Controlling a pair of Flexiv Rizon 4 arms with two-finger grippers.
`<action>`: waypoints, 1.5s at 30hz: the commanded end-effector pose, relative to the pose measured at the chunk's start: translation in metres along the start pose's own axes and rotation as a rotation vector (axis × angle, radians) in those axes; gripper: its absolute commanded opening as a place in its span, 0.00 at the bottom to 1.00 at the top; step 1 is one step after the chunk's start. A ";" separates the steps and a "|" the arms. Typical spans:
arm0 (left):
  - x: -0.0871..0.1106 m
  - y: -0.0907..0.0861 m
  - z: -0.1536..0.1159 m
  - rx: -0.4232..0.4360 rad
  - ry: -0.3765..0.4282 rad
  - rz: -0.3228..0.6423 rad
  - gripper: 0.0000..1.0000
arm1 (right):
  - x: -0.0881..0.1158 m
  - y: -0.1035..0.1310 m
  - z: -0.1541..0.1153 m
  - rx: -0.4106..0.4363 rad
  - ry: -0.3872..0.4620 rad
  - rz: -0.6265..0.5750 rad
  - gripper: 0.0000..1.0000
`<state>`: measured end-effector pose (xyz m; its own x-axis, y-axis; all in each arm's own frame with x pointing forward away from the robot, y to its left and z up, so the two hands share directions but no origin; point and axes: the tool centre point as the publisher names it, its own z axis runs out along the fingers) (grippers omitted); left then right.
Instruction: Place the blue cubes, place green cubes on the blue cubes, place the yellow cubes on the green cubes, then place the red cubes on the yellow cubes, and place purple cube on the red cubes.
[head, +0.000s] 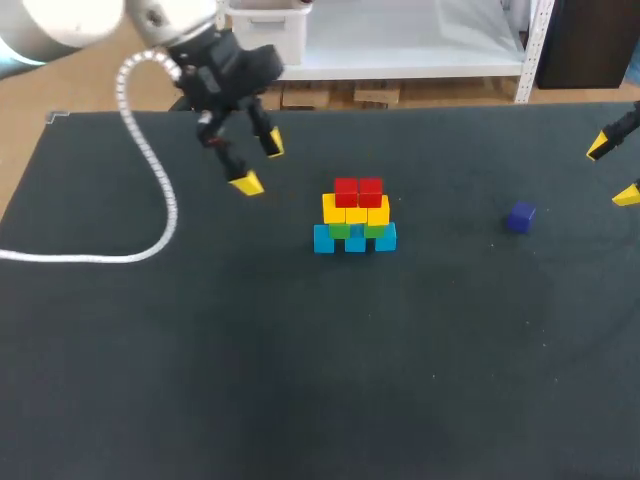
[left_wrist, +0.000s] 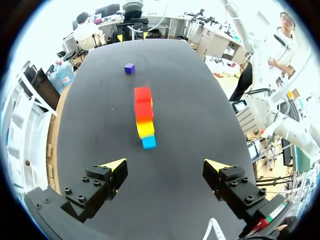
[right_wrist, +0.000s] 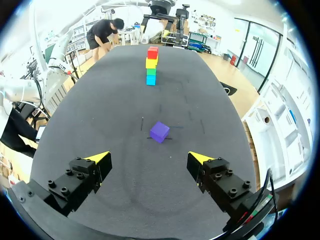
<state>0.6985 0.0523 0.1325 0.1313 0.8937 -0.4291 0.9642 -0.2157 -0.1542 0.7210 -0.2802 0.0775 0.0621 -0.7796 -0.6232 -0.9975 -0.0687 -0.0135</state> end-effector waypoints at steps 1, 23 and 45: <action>0.040 -0.034 -0.017 -0.151 -0.072 -0.009 1.00 | 0.000 0.000 0.000 0.000 -0.002 -0.001 1.00; 0.128 -0.095 -0.065 -0.273 -0.170 -0.071 1.00 | 0.000 0.000 0.000 0.000 -0.002 -0.001 1.00; 0.128 -0.096 -0.067 -0.275 -0.151 -0.067 1.00 | -0.042 -0.006 0.056 0.035 -0.018 0.074 1.00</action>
<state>0.6426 0.2128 0.1527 0.0458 0.8315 -0.5536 0.9989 -0.0423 0.0190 0.7257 -0.2196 0.0618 -0.0785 -0.7691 -0.6342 -0.9967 0.0722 0.0358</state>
